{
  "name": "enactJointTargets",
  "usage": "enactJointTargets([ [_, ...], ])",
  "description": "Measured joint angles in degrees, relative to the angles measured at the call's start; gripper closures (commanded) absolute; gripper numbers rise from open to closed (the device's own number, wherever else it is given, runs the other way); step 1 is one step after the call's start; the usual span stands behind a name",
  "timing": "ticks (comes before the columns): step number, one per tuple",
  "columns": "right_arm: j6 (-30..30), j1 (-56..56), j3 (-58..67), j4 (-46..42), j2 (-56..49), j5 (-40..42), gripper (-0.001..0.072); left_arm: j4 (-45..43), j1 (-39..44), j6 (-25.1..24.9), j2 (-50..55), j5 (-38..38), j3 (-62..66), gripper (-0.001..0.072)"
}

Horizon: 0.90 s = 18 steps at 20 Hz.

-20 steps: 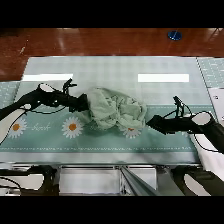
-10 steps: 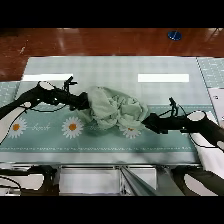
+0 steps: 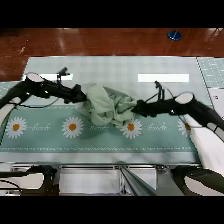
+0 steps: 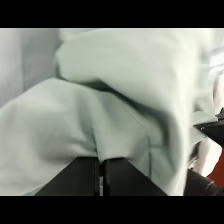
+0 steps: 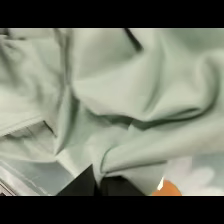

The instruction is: Fold the shirts.

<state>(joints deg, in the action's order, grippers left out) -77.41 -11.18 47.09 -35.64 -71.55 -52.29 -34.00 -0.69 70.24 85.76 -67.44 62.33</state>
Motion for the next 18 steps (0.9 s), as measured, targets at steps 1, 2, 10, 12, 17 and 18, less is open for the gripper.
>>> enactJointTargets([
  [1,-1.75,0.55,5.22,-3.26,0.98,-1.53,0.0693,0.81,-1.95,-0.13,-2.03,-0.68,2.29,0.069],
  [2,-3.8,1.11,11.34,-7.23,2.14,-3.34,0.0693,1.46,-4.09,-0.2,-4.39,-1.73,4.96,0.069],
  [10,-11.1,2.36,52.43,-25.4,13.07,-17.55,0.0692,3.43,-16.98,1.16,-23.69,-7.72,25.75,0.069],
  [12,-10.99,2.38,56.3,-26.86,17.07,-19.41,0.0692,2.6,-17.99,1.16,-28.59,-9.64,27.85,0.0689],
  [17,-9.79,2.45,59.71,-30.64,26.58,-23.39,0.0692,-9.81,-13.09,2.32,-40.02,-12.52,29.64,0.0689],
  [18,-9.9,2.45,59.95,-31.89,28.0,-23.98,0.0692,-14.14,-10.67,3.28,-41.97,-13.2,29.79,0.0689],
])
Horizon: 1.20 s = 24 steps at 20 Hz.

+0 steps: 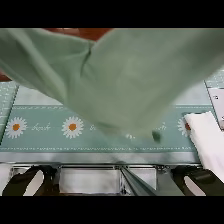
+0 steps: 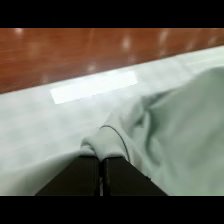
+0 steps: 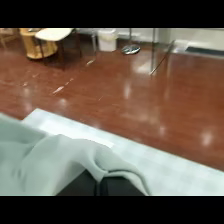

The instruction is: Fold the shirts.

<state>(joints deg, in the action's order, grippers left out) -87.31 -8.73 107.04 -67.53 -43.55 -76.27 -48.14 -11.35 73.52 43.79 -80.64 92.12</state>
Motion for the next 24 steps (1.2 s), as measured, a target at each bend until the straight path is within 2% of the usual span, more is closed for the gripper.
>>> enactJointTargets([
  [4,-2.47,0.0,0.42,-5.46,4.55,-5.99,0.0692,-22.91,11.61,6.16,-7.45,-3.56,0.24,0.0689],
  [7,-5.05,0.0,-0.15,-10.8,6.29,-12.22,0.0692,-38.86,17.35,10.36,-11.74,-5.57,-0.02,0.0689],
  [11,-7.91,0.0,-7.85,-15.61,7.37,-20.33,0.0693,-49.11,20.02,12.7,-13.53,-6.62,-4.0,0.0689],
  [13,-8.61,0.0,-16.37,-16.9,8.26,-22.03,0.0693,-52.83,20.35,14.36,-12.92,-4.07,-9.09,0.069],
  [16,-9.97,0.02,-32.65,-18.53,9.01,-17.97,0.0694,-55.49,19.34,19.23,-8.85,4.11,-18.27,0.0689],
  [19,-12.22,0.07,-46.23,-18.8,6.73,-7.72,0.0694,-52.94,16.98,23.08,1.09,12.31,-23.54,0.0689],
  [21,-12.92,0.24,-50.97,-18.64,2.43,-0.11,0.0693,-47.8,15.5,23.39,9.9,16.13,-23.43,0.0689],
  [24,-13.05,2.99,-53.09,-17.11,-7.61,10.14,0.0692,-39.12,14.43,21.29,24.48,18.91,-17.75,0.0688],
])
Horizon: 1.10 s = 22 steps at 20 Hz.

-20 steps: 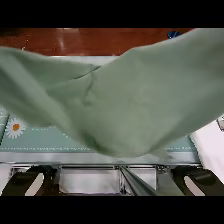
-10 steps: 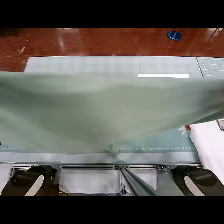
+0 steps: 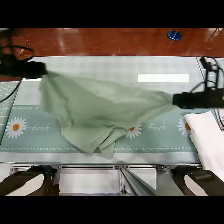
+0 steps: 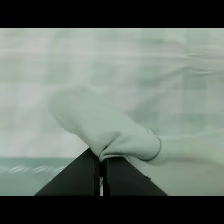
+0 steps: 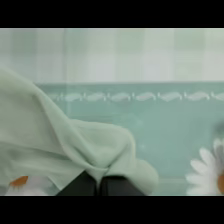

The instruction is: Fold the shirts.

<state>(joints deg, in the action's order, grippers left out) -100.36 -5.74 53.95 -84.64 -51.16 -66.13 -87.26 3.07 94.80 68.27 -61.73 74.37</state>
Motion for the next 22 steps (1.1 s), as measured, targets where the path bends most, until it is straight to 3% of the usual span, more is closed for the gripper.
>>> enactJointTargets([
  [2,0.81,3.37,1.36,2.14,-7.54,4.57,0.0692,5.27,-0.31,-0.9,8.9,-0.28,5.9,0.0653],
  [3,1.55,5.2,2.6,3.89,-11.3,6.1,0.0654,7.52,-0.42,-1.22,12.92,-1.44,9.22,0.0454],
  [4,2.25,6.84,3.96,5.9,-14.47,7.17,0.0437,9.22,-0.48,-1.25,16.13,-2.27,12.13,0.0201],
  [5,3.21,8.39,5.4,7.98,-17.31,7.89,0.0286,10.78,-0.52,-1.16,18.88,-3.61,14.91,0.0197],
  [9,6.51,14.84,11.78,13.38,-24.33,6.58,0.0296,12.37,-2.69,-2.54,24.9,-11.85,23.8,0.0201],
  [13,8.87,23.61,14.43,11.65,-23.93,-1.14,0.0302,13.51,-10.97,-2.69,22.51,-20.26,24.96,0.0211],
  [18,12.74,32.92,0.81,14.49,-14.69,-0.11,0.0302,23.58,-23.1,-4.46,8.24,-22.47,1.68,0.0211],
  [22,18.93,35.06,-11.56,23.74,-8.57,4.26,0.0302,30.75,-24.15,-6.36,-1.07,-21.16,-20.81,0.021],
])
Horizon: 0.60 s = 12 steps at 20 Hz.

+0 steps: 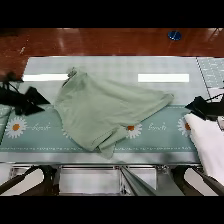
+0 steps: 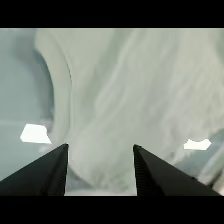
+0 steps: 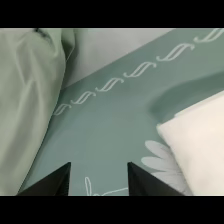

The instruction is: Fold the shirts.

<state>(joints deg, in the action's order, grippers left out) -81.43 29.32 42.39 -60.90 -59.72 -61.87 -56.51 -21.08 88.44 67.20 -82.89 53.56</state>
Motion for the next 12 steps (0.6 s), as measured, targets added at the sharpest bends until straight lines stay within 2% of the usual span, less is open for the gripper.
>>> enactJointTargets([
  [3,3.67,0.48,-4.26,4.02,1.7,0.98,0.0302,-2.27,5.9,0.31,-2.78,-1.55,-9.42,0.0209],
  [7,6.03,0.74,-6.12,6.14,2.43,1.53,0.0302,-5.46,12.98,2.62,-3.98,-3.04,-14.62,0.0209],
  [12,7.93,0.79,-6.71,10.16,2.62,1.29,0.0302,-3.56,19.21,6.64,-4.17,1.77,-19.28,0.0209],
])
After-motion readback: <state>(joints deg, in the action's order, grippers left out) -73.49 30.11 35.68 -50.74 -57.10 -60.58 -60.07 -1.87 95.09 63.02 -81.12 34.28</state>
